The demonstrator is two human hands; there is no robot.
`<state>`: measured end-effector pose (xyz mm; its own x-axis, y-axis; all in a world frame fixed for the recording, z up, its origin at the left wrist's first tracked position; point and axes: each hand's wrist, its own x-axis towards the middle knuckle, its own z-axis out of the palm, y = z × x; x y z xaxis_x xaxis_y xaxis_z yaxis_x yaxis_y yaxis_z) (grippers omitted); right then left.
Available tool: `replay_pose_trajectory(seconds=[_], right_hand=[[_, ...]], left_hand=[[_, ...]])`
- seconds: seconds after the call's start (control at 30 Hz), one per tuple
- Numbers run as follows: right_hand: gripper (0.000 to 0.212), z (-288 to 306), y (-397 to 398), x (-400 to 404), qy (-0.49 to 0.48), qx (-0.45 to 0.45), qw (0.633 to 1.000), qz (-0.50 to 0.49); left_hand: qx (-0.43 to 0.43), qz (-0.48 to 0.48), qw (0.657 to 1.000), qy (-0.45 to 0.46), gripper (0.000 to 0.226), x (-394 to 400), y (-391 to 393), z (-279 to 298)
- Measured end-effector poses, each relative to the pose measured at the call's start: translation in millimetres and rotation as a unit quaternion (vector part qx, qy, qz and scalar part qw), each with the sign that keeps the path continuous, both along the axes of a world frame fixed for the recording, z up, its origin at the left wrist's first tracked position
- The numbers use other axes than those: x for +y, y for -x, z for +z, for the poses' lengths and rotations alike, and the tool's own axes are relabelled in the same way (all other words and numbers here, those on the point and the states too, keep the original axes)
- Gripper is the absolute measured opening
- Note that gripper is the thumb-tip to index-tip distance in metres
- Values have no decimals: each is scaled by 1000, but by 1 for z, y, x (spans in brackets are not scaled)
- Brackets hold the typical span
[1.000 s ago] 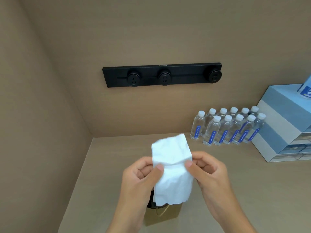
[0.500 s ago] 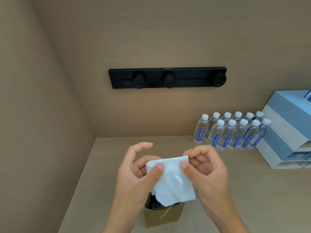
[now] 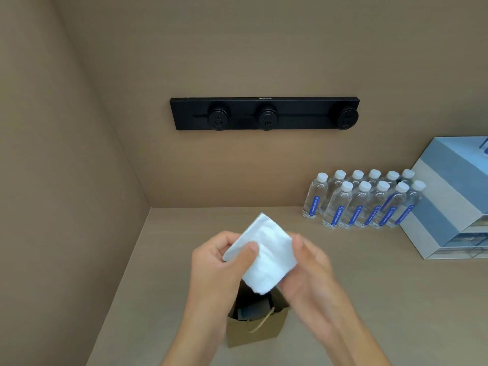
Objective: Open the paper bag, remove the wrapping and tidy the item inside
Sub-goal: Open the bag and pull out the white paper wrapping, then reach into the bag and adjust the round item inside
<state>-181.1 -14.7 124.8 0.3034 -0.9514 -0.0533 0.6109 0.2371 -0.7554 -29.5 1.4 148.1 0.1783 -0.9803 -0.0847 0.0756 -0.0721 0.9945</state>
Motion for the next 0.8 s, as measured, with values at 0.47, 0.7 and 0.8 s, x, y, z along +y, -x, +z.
replay_pose_trajectory(seconds=[0.47,0.7,0.8], right_hand=[[23,-10,14,0,147,735,658,72],[31,-34,-48,-22,115,787,525,303],[45,-46,-47,-30,97,779,541,301]], left_hand=[[-422,-34,904,-62,21,13,-9,-88],[-469,-3,872,-140,11,3,-14,-93],[-469,9,867,-167,11,12,-24,-97]])
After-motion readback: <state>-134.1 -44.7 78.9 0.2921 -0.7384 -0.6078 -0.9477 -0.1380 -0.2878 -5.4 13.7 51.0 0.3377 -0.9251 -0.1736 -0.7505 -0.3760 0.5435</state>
